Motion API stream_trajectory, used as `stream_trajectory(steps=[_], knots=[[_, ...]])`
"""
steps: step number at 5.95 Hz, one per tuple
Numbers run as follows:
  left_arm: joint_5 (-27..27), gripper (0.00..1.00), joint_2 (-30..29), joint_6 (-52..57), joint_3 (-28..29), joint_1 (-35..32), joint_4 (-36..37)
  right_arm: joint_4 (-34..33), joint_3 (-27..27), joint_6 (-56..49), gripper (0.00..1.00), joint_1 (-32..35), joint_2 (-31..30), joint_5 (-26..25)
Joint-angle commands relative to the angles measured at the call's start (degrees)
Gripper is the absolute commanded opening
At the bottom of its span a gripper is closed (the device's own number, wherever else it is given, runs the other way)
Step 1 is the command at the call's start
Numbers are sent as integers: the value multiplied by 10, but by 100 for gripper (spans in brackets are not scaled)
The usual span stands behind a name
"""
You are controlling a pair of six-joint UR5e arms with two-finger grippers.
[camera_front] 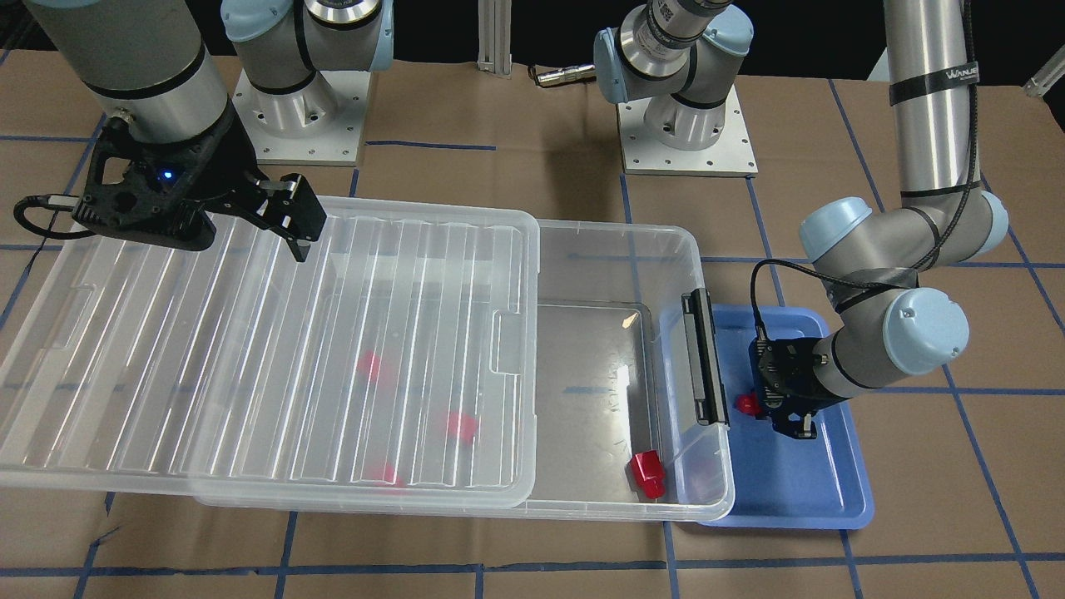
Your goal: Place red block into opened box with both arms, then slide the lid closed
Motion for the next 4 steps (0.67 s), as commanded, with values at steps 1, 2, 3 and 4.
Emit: stream_trajectory(steps=[1,2,3,4], knots=[[2,6,16,-1,14,-1,-8,2,9,-13,100,-5,-18,0],[1,5,41,-5,30,-1,-45,2,9,-19,100,-7,-19,-4],[-3,4,77,-21,57,-2,-113,5,10,-28,100,-12,-20,-7],[-2,1,115,-41,84,-29,-179,7,10,-33,100,-18,-25,-1]])
